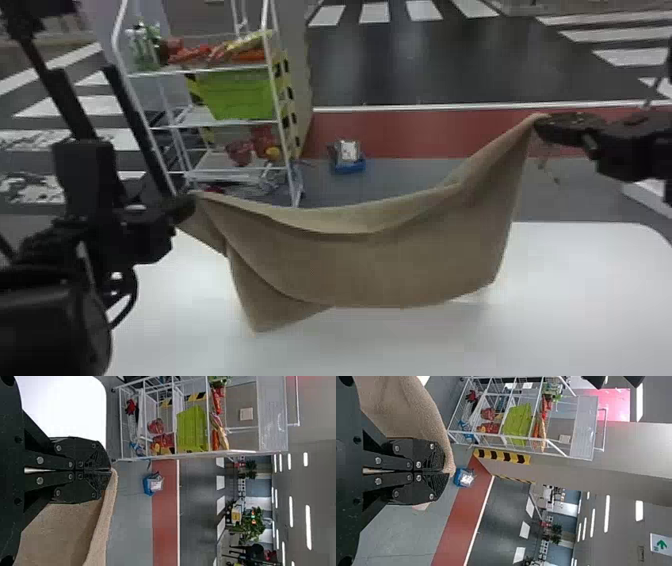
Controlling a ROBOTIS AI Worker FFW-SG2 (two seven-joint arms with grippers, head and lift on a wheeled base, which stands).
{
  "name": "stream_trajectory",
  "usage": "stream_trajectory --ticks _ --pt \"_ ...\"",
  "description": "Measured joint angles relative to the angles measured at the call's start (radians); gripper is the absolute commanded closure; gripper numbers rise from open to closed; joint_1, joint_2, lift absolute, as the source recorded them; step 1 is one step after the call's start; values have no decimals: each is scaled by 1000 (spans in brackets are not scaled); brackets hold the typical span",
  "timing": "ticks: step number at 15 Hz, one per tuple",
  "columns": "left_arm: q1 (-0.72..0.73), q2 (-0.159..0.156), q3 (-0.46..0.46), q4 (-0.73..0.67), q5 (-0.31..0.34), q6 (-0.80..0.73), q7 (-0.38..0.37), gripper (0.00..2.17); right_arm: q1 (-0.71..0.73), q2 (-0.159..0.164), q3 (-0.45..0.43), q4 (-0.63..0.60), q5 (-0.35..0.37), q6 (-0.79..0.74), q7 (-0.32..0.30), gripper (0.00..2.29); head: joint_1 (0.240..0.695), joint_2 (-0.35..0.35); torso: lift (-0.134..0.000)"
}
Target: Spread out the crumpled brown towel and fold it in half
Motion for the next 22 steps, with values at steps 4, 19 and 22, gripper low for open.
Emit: stream_trajectory --ticks 4,19,22 --pt "-138 0 -49 99 -3 2 50 1683 -78 3 4 74 12 -9 -24 1700 454 94 -124" --pt "425 0 323 -190 232 -140 -92 1683 479 -61 -139 -189 -60 -255 125 1700 695 216 -124" --pt "577 0 326 -187 247 -302 -162 1683 615 -103 -118 -215 -53 -260 281 1700 695 253 -124"
